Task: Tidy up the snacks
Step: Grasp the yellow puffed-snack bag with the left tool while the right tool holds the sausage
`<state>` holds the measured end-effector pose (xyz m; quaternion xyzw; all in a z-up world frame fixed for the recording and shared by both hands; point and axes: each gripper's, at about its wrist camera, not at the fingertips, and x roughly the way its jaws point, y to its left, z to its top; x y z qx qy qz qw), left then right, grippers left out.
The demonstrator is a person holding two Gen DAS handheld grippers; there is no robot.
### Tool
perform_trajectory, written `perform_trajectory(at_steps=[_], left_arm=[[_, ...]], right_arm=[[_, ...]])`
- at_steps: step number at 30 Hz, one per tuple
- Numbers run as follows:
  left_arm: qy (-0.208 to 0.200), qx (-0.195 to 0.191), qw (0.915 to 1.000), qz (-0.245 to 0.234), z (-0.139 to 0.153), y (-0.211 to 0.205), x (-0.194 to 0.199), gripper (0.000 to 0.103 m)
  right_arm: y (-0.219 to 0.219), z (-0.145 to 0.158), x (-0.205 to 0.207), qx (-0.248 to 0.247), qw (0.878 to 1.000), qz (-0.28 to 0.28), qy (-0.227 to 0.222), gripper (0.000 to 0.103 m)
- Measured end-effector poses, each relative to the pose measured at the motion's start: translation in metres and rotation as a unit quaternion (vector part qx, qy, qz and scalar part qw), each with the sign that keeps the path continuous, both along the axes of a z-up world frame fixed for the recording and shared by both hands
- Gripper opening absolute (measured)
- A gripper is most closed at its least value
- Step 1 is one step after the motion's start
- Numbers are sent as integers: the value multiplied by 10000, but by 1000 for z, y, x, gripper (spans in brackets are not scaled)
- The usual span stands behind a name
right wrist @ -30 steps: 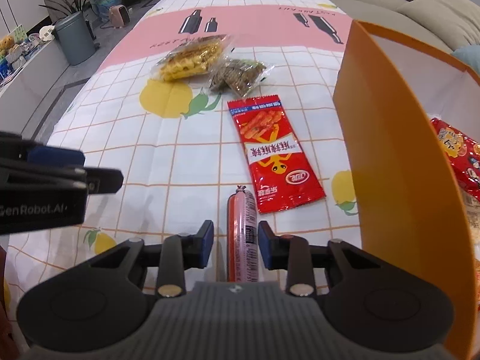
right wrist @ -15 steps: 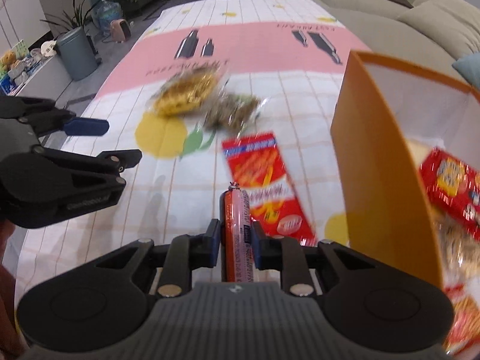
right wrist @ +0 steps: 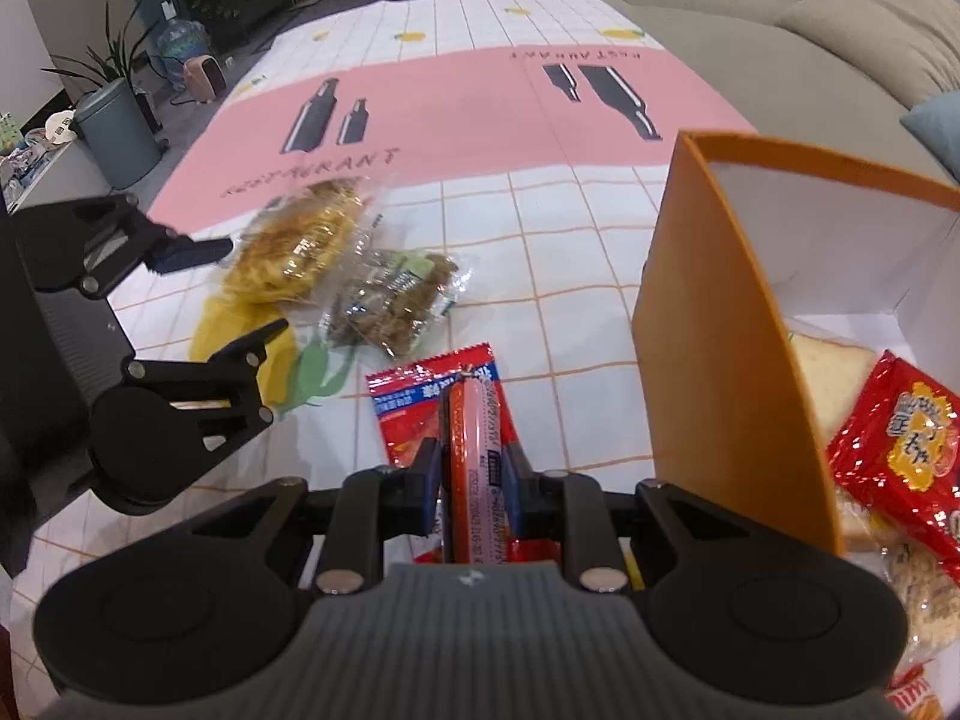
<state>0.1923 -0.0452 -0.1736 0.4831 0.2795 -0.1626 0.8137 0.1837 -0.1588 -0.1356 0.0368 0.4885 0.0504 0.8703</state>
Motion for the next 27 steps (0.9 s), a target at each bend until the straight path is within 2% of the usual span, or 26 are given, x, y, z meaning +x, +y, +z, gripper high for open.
perform_trajectory(at_steps=[4,7,14,16,17,20,27], left_arm=[[-186,296,9991,-235,-9,-7,5,61],[-177,313,9989,-309,-13,-11,11,61],[-508,556,9962,-434,-22,-19,19,62],[-445,548,9967,-393,-22,-19,21,54],[-333,521,9975,-328,-21,-19,23,43],[-324,403,9986,-140,-13,-15,23,34],[-77,-172,9989,438,23,-7,11,27]], right_arm=[[0,-6,2,53,10000,16,46,19],[-3,-8,3,118,9999,-5,66,19],[-5,-8,1,181,9998,50,110,20],[-4,-7,1,161,9998,81,113,20],[-3,-7,0,165,9998,81,119,20],[-5,-7,0,227,9996,15,141,20],[-4,-4,-5,286,9995,30,152,19]])
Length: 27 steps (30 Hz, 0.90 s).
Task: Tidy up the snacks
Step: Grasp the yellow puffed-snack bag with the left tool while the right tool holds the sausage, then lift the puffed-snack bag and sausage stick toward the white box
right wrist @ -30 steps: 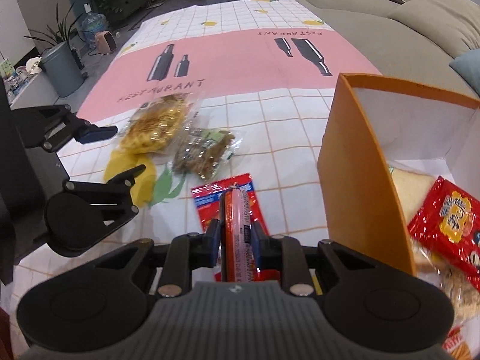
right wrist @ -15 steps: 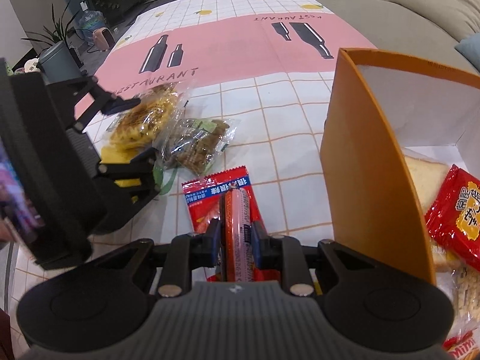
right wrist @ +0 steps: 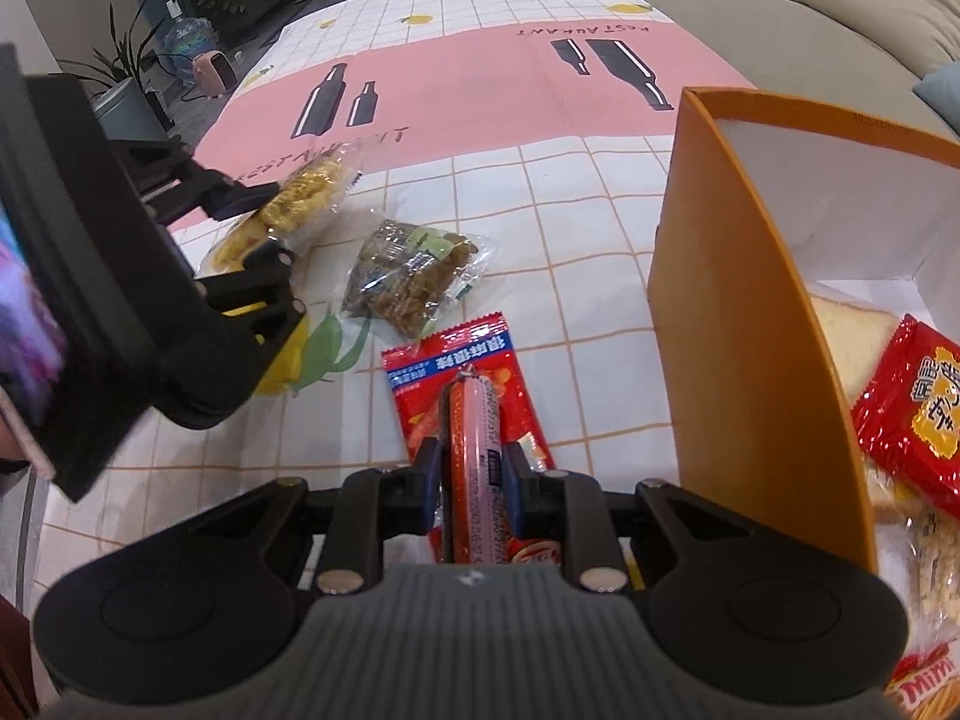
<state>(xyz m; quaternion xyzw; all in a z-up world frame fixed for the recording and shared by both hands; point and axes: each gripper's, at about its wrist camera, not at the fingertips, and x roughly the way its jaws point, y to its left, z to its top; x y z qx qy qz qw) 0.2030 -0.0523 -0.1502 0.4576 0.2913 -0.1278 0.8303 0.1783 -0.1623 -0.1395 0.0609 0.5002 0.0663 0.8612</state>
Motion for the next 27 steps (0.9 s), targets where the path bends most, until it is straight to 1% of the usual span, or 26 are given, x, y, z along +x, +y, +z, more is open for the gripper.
perform_trajectory(at_steps=[3,6,9,12,16,19,23,27], left_arm=[[166,-470,9982,319,25,7,-17,26],[336,-951,9931,602,50,15,-38,26],[483,-1497,9839,851,75,24,-60,26],[437,-1932,9760,906,101,26,-85,26],[454,-2555,9600,1047,133,26,-109,26],[478,-2995,9479,978,149,21,-125,26],[566,-3266,9399,820,168,7,-138,26],[799,-3696,9239,583,187,-9,-144,26]], right_arm=[[1,8,-7,37,10000,-31,-76,19],[0,18,-18,110,9998,-62,-154,19],[-1,31,-34,175,9994,-90,-272,19],[-3,49,-53,206,9982,-190,-526,19],[-10,75,-79,265,9957,-235,-852,19],[-19,94,-96,281,9937,-288,-1048,19],[-38,117,-120,295,9901,-408,-1312,19],[-62,130,-135,314,9886,-466,-1397,19]])
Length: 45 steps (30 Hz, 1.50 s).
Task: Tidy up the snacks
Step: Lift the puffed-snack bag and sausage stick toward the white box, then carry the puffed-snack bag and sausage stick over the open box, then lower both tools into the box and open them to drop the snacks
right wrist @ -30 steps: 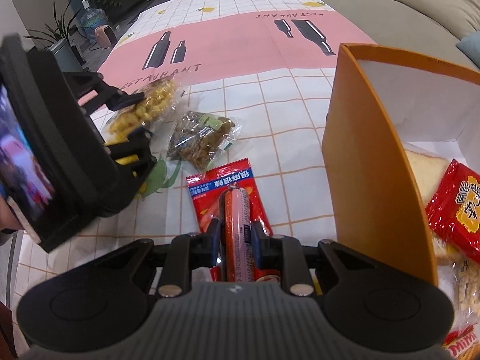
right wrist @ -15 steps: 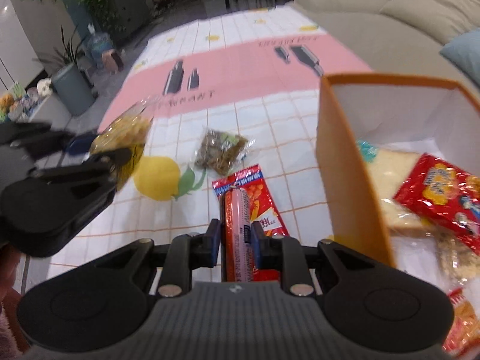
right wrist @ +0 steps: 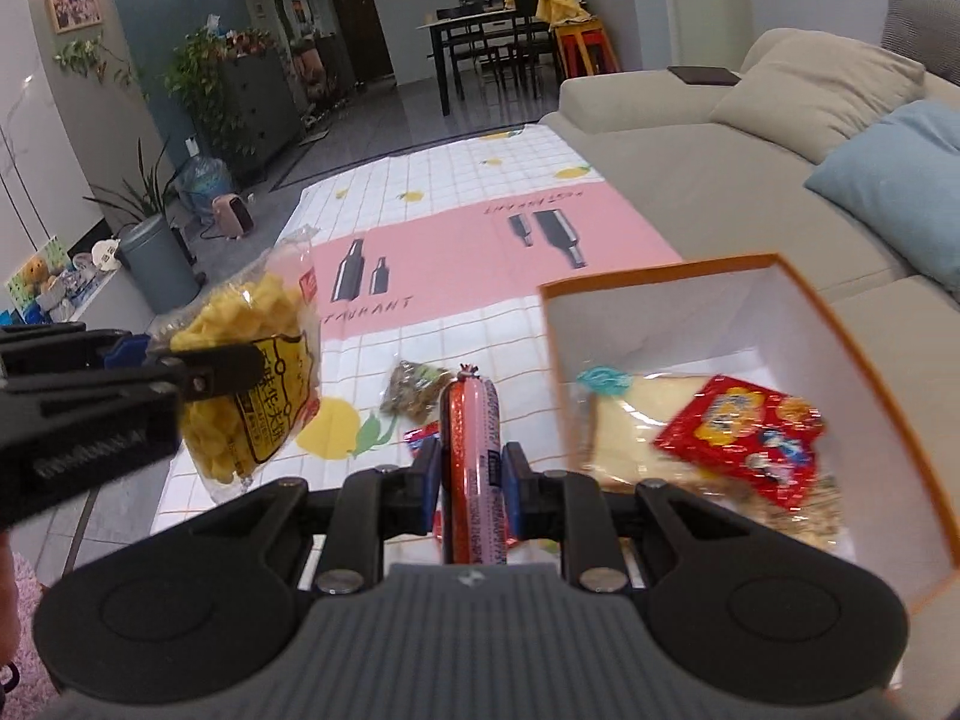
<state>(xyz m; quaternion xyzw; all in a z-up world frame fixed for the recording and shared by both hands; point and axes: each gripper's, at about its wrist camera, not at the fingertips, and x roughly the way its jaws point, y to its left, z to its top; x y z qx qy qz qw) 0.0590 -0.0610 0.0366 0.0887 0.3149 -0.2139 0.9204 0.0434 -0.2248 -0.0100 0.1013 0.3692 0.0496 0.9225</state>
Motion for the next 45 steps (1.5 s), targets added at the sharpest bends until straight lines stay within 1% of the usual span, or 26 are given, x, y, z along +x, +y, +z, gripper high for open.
perform_trajectory(at_steps=[4,6,8,11,16,19,23,26,31,35,36,38,40,43,44,45], left_arm=[[87,-201,9992,-330,9,-26,-6,26],[210,-361,9978,-511,12,-39,-2,26],[365,-485,9963,-613,11,-54,1,26],[600,-538,9941,-730,6,-77,8,26],[1164,-701,9861,-955,-12,-107,21,26],[1488,-689,9810,-1035,-25,-119,28,26],[1884,-583,9741,-1103,-48,-136,38,25],[2056,-440,9711,-1133,-63,-146,43,26],[2423,-286,9631,-1134,-84,-160,55,25],[2572,-147,9597,-1127,-98,-168,59,26],[2628,-118,9582,-1126,-102,-170,60,25],[2671,24,9575,-1092,-107,-175,61,25],[2566,200,9603,-1079,-109,-180,59,25],[2009,676,9713,-1081,-99,-187,49,25],[1831,800,9731,-1149,-94,-188,45,25],[1740,865,9730,-1244,-91,-190,43,25]], right_arm=[[-34,5,-5,32,9999,-80,119,19],[-51,6,-6,-6,9996,-139,233,19],[-70,5,-3,-58,9989,-187,430,19],[-96,-2,5,-216,9960,-231,834,19],[-128,-20,19,-431,9887,-191,1421,19],[-141,-32,25,-507,9828,-126,1773,19],[-148,-47,33,-441,9786,56,2011,19],[-146,-58,40,-491,9745,169,2181,19],[-150,-75,47,-785,9671,189,2414,19],[-160,-94,53,-779,9589,104,2727,19],[-162,-96,53,-731,9593,88,2727,20],[-165,-96,52,-634,9606,20,2706,20],[-165,-94,50,-655,9628,6,2620,20],[-162,-85,44,-814,9647,30,2505,21],[-163,-83,42,-854,9650,34,2478,21],[-163,-82,42,-882,9655,28,2451,21]])
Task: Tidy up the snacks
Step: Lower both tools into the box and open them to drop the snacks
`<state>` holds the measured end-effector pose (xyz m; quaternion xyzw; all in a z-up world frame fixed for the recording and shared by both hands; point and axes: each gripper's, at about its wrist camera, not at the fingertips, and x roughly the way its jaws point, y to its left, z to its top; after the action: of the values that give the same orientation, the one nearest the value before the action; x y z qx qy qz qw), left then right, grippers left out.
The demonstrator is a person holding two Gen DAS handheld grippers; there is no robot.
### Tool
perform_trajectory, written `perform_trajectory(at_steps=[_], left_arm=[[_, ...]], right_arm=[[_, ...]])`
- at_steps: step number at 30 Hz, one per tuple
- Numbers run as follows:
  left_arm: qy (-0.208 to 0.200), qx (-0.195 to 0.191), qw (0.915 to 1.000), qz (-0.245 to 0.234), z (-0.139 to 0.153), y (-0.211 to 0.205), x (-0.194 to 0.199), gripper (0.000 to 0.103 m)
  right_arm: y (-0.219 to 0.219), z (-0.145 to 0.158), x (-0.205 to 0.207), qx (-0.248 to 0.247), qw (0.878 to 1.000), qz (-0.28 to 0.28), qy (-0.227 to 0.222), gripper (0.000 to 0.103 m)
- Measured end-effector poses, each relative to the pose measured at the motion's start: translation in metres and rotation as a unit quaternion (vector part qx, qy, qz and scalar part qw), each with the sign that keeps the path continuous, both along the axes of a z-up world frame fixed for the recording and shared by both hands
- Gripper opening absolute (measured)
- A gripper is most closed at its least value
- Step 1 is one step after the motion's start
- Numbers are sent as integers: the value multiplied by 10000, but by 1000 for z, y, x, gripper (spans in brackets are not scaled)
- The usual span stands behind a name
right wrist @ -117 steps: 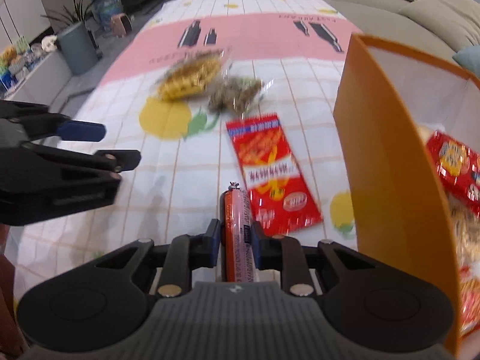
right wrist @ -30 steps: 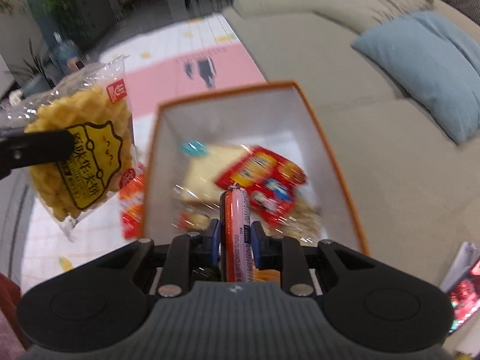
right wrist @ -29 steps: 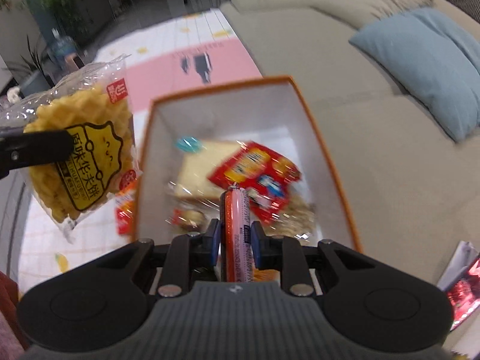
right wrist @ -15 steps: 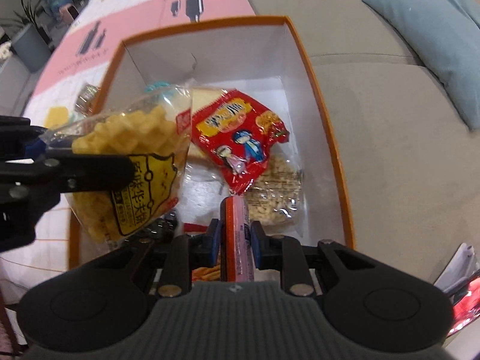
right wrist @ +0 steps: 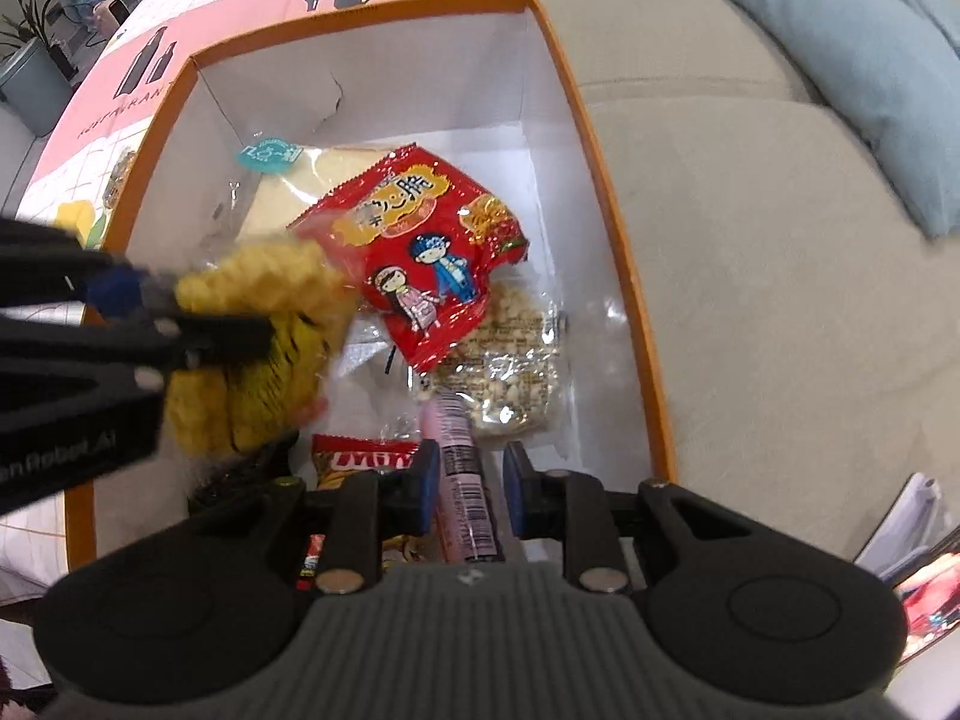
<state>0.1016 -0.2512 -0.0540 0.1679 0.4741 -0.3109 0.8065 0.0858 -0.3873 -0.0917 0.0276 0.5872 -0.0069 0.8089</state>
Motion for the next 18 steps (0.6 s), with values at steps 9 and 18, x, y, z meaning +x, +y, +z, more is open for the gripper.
perform_trajectory(at_steps=[9,18], left_arm=[[762,-291,9962,-298,-22,-5,-4,31],[1269,-922,9865,-482,-15,10,-11,43]], right_arm=[[-4,12,-1,106,9997,-143,-163,20],[-3,33,-11,-90,9990,-165,-406,21]])
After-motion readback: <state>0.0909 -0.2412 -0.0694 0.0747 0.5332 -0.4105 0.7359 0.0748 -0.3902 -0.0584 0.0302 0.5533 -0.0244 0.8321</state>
